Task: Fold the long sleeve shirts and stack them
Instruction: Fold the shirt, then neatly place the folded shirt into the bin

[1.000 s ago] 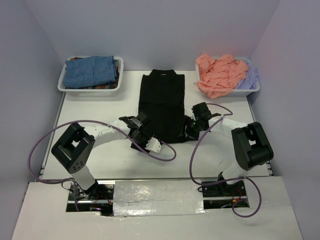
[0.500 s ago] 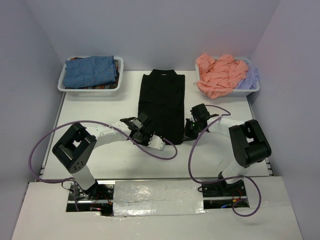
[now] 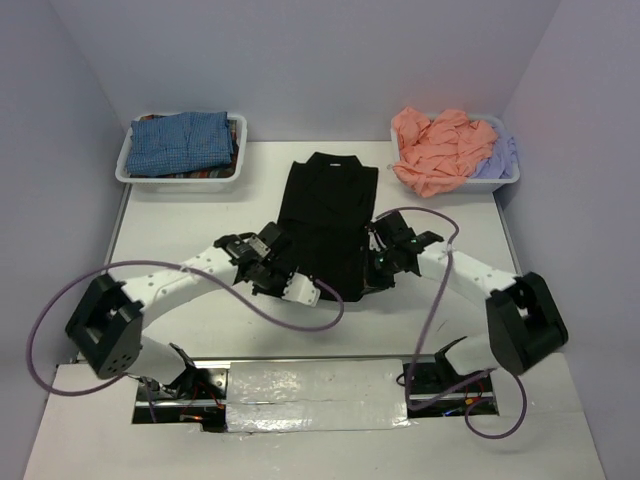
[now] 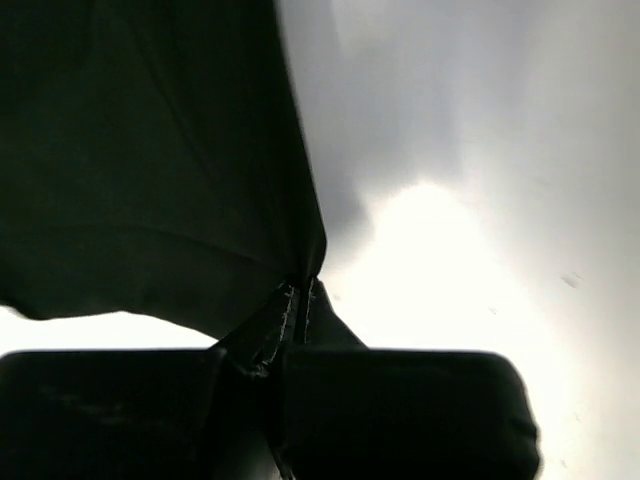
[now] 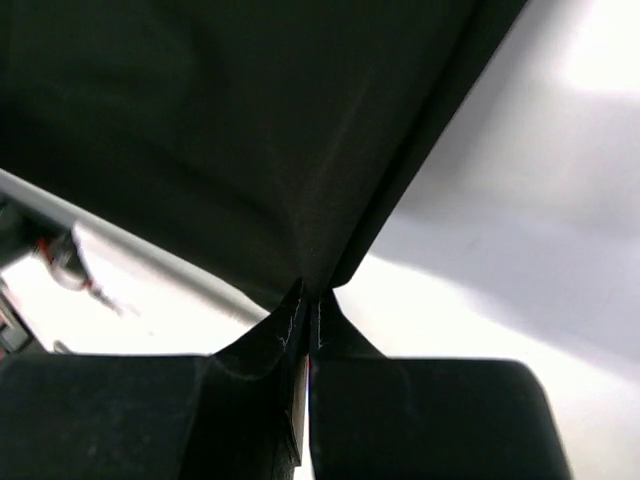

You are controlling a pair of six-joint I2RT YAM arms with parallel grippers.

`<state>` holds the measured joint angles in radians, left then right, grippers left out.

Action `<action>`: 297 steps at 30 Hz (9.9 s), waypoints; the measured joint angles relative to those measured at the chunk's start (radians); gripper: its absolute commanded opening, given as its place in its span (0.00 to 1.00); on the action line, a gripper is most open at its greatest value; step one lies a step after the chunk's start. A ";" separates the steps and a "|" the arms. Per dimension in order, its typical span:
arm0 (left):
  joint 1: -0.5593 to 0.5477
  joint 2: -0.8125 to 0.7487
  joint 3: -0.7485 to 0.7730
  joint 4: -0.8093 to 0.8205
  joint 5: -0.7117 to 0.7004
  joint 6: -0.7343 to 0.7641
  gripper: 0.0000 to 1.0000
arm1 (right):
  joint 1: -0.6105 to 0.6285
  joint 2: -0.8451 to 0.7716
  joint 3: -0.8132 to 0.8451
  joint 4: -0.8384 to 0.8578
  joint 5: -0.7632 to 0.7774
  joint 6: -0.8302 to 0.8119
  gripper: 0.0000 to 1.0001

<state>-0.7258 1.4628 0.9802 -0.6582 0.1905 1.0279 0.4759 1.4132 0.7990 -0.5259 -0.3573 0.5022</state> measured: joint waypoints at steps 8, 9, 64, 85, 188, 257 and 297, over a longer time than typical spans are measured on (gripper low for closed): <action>-0.061 -0.233 0.038 -0.346 0.142 0.138 0.00 | 0.171 -0.293 0.017 -0.183 0.003 0.072 0.00; -0.066 -0.236 0.072 -0.400 0.159 0.142 0.00 | 0.209 -0.311 0.030 -0.216 0.011 0.087 0.00; 0.232 0.416 0.615 0.065 -0.169 -0.422 0.00 | -0.289 0.586 0.893 -0.322 -0.132 -0.095 0.00; 0.284 0.588 0.621 0.200 -0.390 -0.561 0.51 | -0.339 0.772 1.034 -0.208 0.007 -0.012 0.39; 0.407 0.441 0.668 0.068 0.139 -0.873 0.55 | 0.020 0.050 0.227 0.186 0.182 0.102 0.00; 0.449 0.637 0.332 0.436 0.553 -1.430 0.00 | -0.185 0.352 0.157 0.354 0.042 0.153 0.58; 0.437 0.644 0.978 -0.150 -0.295 -0.772 0.00 | -0.188 0.248 0.159 0.137 0.167 0.050 0.58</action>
<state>-0.2890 2.1067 1.9587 -0.8078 -0.1047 0.2558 0.2874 1.6611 0.9577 -0.3893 -0.1902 0.5522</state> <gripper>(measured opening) 0.056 0.582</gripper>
